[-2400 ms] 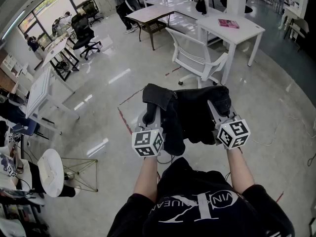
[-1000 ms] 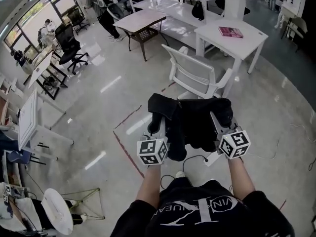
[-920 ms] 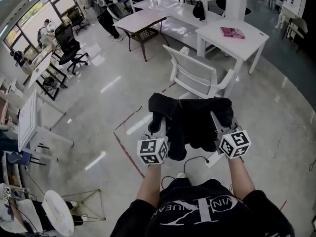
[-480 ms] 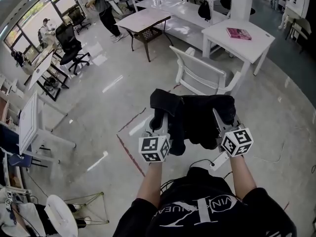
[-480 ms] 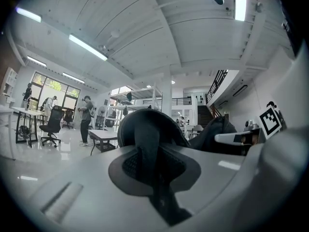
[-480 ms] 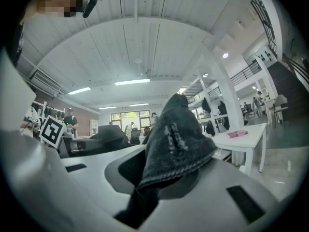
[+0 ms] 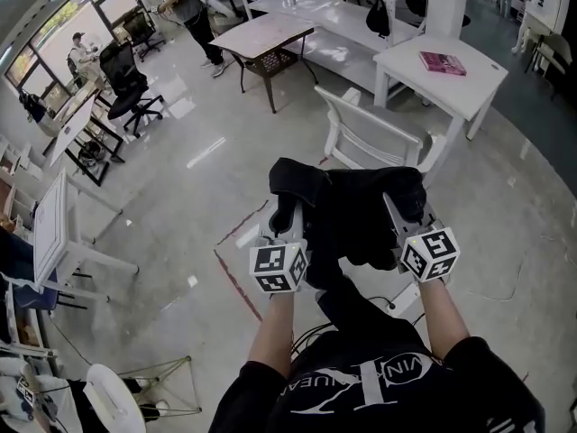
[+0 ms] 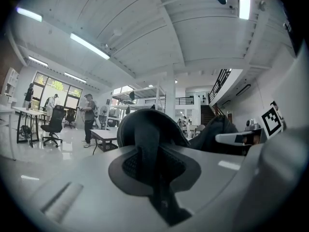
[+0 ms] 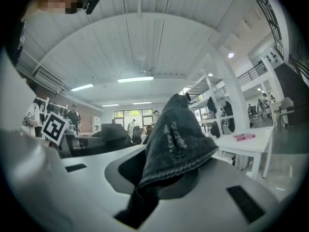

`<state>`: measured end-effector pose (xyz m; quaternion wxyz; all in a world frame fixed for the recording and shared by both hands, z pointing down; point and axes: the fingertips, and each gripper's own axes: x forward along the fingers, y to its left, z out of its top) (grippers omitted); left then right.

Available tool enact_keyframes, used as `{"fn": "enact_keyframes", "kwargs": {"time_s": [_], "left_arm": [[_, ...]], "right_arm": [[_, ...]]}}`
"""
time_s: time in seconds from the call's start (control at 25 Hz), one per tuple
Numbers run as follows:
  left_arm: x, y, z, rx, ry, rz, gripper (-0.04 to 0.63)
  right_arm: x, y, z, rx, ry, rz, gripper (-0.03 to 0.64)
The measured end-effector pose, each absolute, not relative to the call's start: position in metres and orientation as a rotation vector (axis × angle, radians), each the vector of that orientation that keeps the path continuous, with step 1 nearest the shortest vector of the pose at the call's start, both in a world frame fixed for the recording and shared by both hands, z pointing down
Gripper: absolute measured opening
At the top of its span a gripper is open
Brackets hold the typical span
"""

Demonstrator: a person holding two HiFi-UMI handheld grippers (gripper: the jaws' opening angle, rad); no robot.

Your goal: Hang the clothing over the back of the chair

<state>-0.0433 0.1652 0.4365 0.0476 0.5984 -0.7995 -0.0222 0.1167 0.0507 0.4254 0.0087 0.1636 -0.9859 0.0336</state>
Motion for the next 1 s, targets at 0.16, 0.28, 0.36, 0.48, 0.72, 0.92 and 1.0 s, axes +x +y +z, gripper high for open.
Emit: {"fn": "enact_keyframes", "kwargs": {"time_s": [0.16, 0.28, 0.36, 0.48, 0.72, 0.92, 1.0], "left_arm": [[-0.064, 0.140, 0.441, 1.844, -2.420, -0.045, 0.041], [-0.077, 0.116, 0.444, 1.880, -2.396, -0.022, 0.041], [-0.088, 0.099, 0.447, 1.890, -2.383, -0.022, 0.041], [-0.106, 0.079, 0.451, 1.891, -2.364, -0.027, 0.041], [-0.140, 0.039, 0.447, 1.916, -2.336, -0.027, 0.041], [-0.162, 0.001, 0.443, 1.951, -2.306, -0.029, 0.041], [-0.171, -0.013, 0.442, 1.971, -2.293, -0.032, 0.041]], "right_arm": [[0.095, 0.034, 0.432, 0.500, -3.071, 0.106, 0.067], [0.078, 0.017, 0.437, 0.495, -3.067, 0.121, 0.067], [0.066, 0.006, 0.442, 0.481, -3.057, 0.125, 0.067], [0.049, -0.010, 0.447, 0.472, -3.041, 0.140, 0.067], [0.016, -0.046, 0.441, 0.494, -3.038, 0.156, 0.067], [-0.008, -0.077, 0.439, 0.510, -3.041, 0.169, 0.067], [-0.016, -0.089, 0.438, 0.522, -3.045, 0.178, 0.067]]}}
